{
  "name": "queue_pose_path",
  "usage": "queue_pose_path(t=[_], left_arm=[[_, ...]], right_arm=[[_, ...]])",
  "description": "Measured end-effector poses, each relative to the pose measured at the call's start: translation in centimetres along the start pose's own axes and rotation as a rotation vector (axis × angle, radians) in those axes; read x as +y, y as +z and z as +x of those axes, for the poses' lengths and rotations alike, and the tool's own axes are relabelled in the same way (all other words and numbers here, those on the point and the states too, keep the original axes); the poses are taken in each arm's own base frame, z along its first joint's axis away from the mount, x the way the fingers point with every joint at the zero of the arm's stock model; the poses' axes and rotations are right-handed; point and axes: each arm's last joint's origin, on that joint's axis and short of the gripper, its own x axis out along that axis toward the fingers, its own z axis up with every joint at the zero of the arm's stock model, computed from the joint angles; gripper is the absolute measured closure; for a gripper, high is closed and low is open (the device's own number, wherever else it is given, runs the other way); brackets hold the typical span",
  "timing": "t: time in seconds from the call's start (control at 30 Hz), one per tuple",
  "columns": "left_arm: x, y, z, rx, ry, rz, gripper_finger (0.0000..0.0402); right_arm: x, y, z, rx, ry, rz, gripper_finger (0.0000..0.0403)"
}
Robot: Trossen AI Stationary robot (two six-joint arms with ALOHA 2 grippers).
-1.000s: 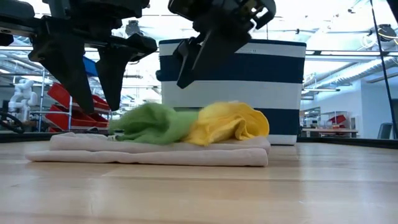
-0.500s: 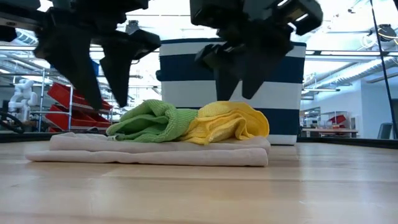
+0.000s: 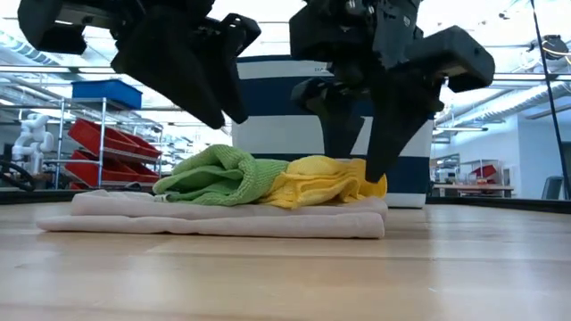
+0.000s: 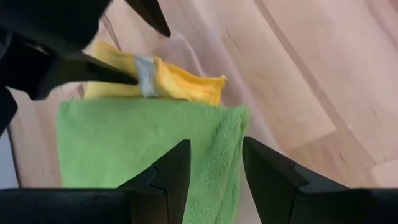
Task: Fold towel
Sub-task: Stack the folded towels on the light brown towel
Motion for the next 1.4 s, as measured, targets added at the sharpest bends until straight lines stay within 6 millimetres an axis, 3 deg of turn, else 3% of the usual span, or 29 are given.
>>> queue_pose_path(t=[0.33,0.63,1.0,1.4], left_arm=[[-0.2,-0.7,3.2,0.073,0.01,-0.004,0.0248],[1.1,-0.7,4.0,0.06,0.055,-0.059,0.0248],[2.7,-2.0,7.0,0.123,0.072,-0.081,0.0248],[2.4,-1.4,6.5,0.08,0.068,-0.045,0.0248]], right_arm=[[0.1,-0.8,1.3,0.045,-0.18,-0.049,0.0181],[0.6,-0.4,1.0,0.043,-0.254,-0.106,0.0181],[0.9,-2.0,-0.3,0.185,-0.326,-0.008,0.0181],[1.6,-0.4,-0.2,0.014,-0.349,-0.032,0.0181]])
